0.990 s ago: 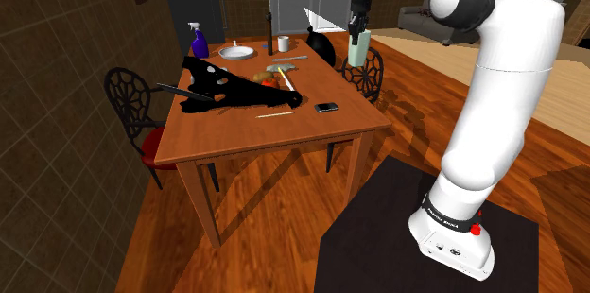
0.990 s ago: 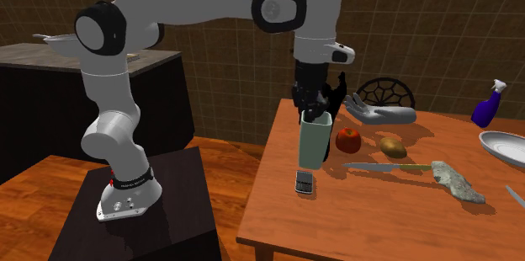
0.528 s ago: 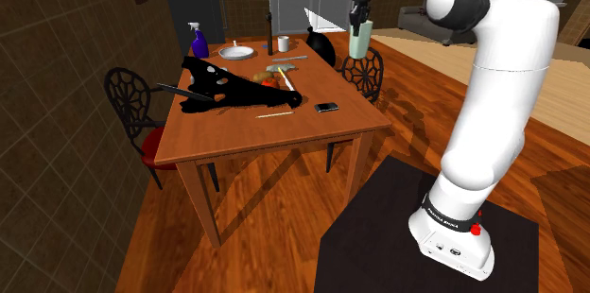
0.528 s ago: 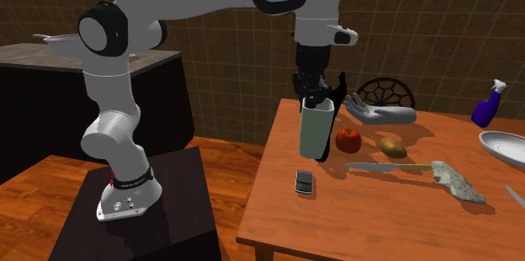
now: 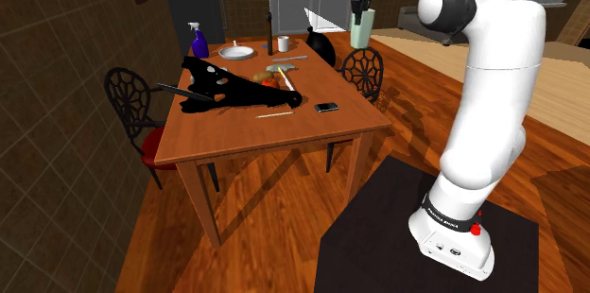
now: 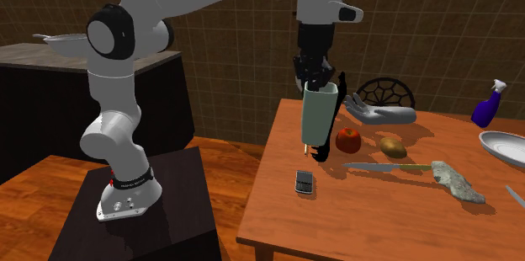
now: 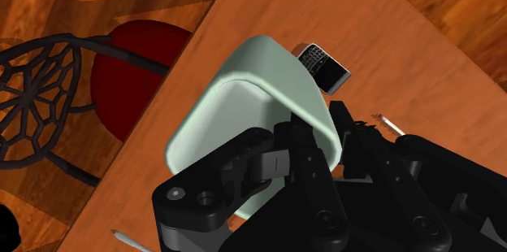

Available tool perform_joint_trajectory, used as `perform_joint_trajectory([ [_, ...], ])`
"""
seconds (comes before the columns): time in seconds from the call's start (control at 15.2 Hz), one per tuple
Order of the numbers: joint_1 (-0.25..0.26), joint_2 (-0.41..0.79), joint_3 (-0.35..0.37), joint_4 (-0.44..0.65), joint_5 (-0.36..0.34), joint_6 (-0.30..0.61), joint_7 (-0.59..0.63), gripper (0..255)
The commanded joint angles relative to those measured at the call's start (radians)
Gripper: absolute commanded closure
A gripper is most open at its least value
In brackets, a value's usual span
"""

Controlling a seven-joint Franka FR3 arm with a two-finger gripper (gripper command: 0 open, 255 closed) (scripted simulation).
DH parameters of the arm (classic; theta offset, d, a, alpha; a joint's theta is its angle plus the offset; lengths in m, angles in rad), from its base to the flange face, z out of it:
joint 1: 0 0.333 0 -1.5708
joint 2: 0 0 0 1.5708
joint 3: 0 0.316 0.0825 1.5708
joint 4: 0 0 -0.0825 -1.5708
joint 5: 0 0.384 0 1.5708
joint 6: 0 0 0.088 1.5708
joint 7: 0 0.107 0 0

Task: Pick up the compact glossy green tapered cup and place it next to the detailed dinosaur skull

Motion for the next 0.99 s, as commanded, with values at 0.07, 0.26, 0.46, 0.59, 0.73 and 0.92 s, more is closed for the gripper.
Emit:
perform_joint_trajectory([
  [0.07,-0.014,0.03,-0.002,0.086,0.013,-0.058,-0.006,255],
  [0.26,-0.035,0.071,-0.004,0.191,0.033,-0.123,-0.012,255],
  [0.46,-0.026,0.083,0.003,0.229,0.036,-0.15,0.009,255],
  [0.59,0.014,0.069,0.016,0.211,0.026,-0.145,0.056,255],
  [0.73,0.051,0.062,0.029,0.202,0.019,-0.143,0.102,255],
  [0.92,0.101,0.063,0.051,0.208,0.013,-0.147,0.171,255],
])
